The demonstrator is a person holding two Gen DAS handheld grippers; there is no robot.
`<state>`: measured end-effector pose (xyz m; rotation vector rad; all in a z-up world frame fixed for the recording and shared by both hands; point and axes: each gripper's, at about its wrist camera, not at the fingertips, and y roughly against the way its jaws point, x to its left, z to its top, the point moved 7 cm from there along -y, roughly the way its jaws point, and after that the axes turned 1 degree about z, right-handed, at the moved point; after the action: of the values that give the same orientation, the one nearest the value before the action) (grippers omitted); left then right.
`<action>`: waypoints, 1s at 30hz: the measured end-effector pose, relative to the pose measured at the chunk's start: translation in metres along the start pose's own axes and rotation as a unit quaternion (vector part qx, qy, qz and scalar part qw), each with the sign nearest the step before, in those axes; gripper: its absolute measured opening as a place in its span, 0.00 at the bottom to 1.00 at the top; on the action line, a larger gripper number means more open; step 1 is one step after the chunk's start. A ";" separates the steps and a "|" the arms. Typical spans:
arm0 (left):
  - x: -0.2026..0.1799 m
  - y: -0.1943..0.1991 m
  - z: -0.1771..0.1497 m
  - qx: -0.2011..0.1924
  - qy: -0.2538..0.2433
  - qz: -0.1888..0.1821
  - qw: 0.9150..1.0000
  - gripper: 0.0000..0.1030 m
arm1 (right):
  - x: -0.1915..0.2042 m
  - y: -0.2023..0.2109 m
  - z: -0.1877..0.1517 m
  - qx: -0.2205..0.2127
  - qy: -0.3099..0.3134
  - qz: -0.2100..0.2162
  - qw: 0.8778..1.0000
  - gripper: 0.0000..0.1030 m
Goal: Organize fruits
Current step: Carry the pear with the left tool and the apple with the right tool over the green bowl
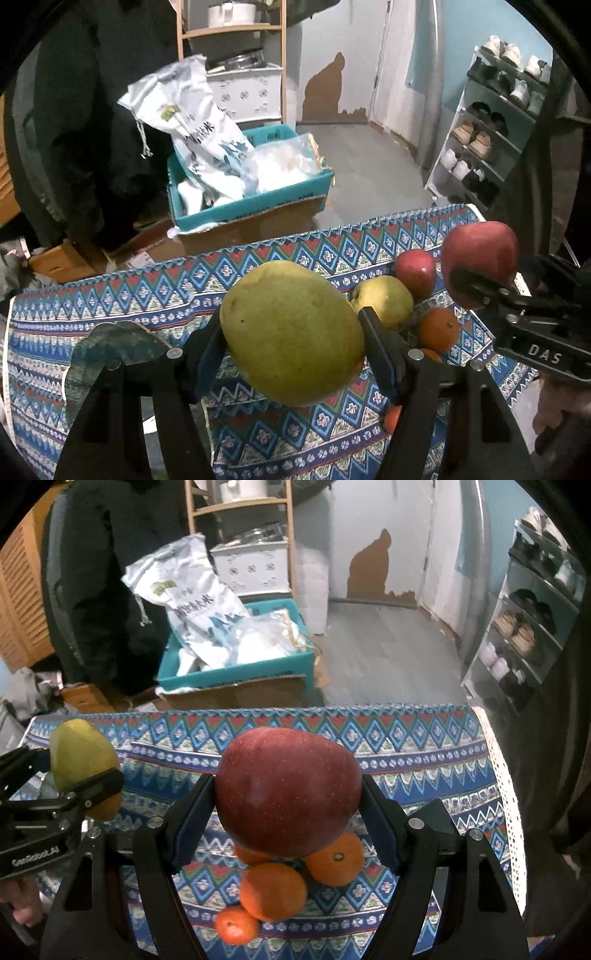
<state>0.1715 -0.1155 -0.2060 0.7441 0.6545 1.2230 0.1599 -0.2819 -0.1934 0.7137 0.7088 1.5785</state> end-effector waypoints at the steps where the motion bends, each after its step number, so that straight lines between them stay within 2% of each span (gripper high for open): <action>1: 0.003 0.006 0.000 -0.004 0.001 0.001 1.000 0.69 | 0.004 0.003 0.002 -0.003 0.003 0.003 1.000 0.74; 11: 0.031 0.046 -0.005 -0.033 0.009 0.020 0.999 0.69 | 0.048 0.023 0.012 -0.024 0.032 0.030 0.999 0.74; 30: 0.113 0.091 -0.035 -0.054 0.064 0.060 0.995 0.69 | 0.149 0.033 0.019 -0.031 0.090 0.091 0.991 0.74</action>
<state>0.1160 0.0154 -0.1602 0.6250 0.6494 1.4153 0.1384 -0.1362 -0.1478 0.6082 0.7394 1.8405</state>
